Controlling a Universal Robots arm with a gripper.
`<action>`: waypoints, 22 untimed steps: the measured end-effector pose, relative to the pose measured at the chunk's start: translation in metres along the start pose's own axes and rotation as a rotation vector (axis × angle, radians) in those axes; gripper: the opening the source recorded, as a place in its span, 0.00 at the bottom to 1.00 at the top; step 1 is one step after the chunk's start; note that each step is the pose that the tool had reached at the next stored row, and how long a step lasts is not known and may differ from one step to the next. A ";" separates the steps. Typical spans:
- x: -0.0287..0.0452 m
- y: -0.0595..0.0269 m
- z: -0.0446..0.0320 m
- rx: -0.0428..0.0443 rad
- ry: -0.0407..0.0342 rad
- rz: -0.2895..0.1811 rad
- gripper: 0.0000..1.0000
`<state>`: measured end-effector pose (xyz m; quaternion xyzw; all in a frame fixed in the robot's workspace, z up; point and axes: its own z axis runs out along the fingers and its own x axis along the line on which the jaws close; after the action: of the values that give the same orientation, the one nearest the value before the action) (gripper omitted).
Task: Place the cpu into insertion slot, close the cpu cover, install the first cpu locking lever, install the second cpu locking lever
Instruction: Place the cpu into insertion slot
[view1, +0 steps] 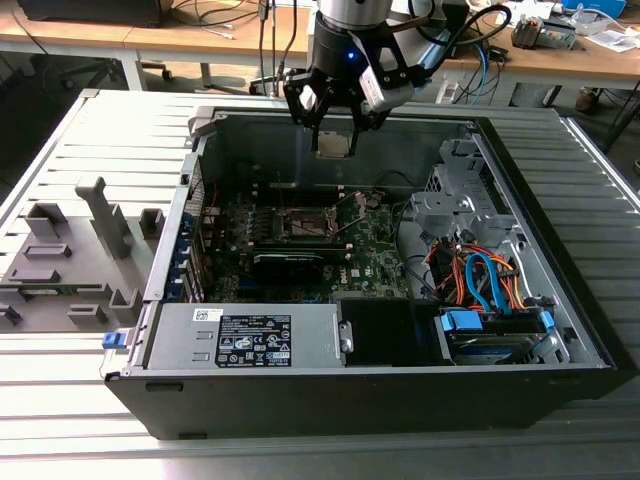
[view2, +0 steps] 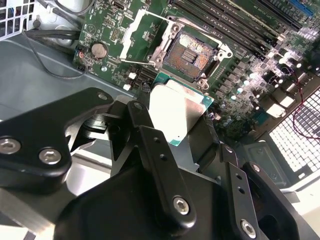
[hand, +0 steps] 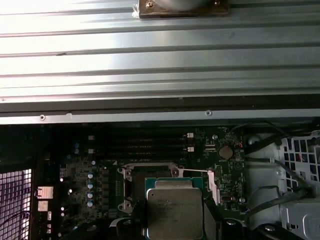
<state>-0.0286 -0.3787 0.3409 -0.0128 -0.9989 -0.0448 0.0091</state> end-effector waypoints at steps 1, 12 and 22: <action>0.0000 -0.0001 0.0001 0.0000 0.0000 0.000 0.54; -0.0001 -0.0022 0.0016 0.0000 0.0000 0.000 0.54; 0.0003 -0.0063 0.0024 0.0000 0.0000 0.000 0.54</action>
<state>-0.0291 -0.3847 0.3380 -0.0128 -0.9989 -0.0448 0.0091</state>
